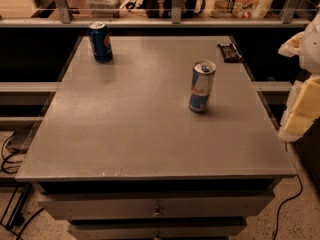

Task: Knock redbull can over

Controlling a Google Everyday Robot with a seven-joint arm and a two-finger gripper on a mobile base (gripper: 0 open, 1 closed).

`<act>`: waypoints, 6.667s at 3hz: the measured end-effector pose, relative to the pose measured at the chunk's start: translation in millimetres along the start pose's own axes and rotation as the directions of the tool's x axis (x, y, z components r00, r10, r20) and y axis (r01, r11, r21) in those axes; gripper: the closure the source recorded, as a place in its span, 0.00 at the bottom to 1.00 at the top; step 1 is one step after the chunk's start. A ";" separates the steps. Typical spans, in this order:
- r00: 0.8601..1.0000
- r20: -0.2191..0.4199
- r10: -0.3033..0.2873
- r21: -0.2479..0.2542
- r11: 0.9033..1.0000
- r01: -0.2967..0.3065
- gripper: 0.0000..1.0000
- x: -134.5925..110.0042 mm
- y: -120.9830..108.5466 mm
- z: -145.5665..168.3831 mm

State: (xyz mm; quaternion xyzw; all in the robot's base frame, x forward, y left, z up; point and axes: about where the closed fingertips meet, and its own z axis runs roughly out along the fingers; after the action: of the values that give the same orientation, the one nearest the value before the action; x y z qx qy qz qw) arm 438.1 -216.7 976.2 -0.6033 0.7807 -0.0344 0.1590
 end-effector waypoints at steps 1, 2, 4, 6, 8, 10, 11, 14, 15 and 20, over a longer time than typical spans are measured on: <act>1.000 0.000 0.000 0.000 1.000 0.000 0.00 0.0 0.0 0.0; 0.996 0.082 0.028 0.024 0.999 -0.030 0.00 0.9 -6.8 -0.2; 0.932 0.351 0.094 0.080 0.988 -0.130 0.00 -16.7 -29.6 16.3; 0.876 0.457 0.153 0.007 0.984 -0.176 0.00 -28.1 -42.8 40.1; 0.766 0.610 0.205 -0.055 0.975 -0.217 0.00 -59.0 -52.2 69.1; 0.615 0.753 0.237 -0.121 0.967 -0.224 0.00 -95.2 -70.6 113.1; 0.571 0.777 0.264 -0.155 0.960 -0.233 0.18 -114.3 -78.2 132.4; 0.650 0.722 0.236 -0.078 0.962 -0.263 0.88 -127.4 -83.0 112.5; 0.769 0.625 0.138 0.022 0.981 -0.194 1.00 -128.6 -79.7 95.8; 0.959 0.193 -0.206 -0.020 0.977 0.214 0.00 -111.4 -31.7 140.4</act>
Offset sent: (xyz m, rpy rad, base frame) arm 0.0199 -0.0116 0.0029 0.2499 -0.1111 -0.0399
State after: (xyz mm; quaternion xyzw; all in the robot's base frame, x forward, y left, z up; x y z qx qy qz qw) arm 533.0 -99.7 874.0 -0.6864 0.6941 0.0226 0.2157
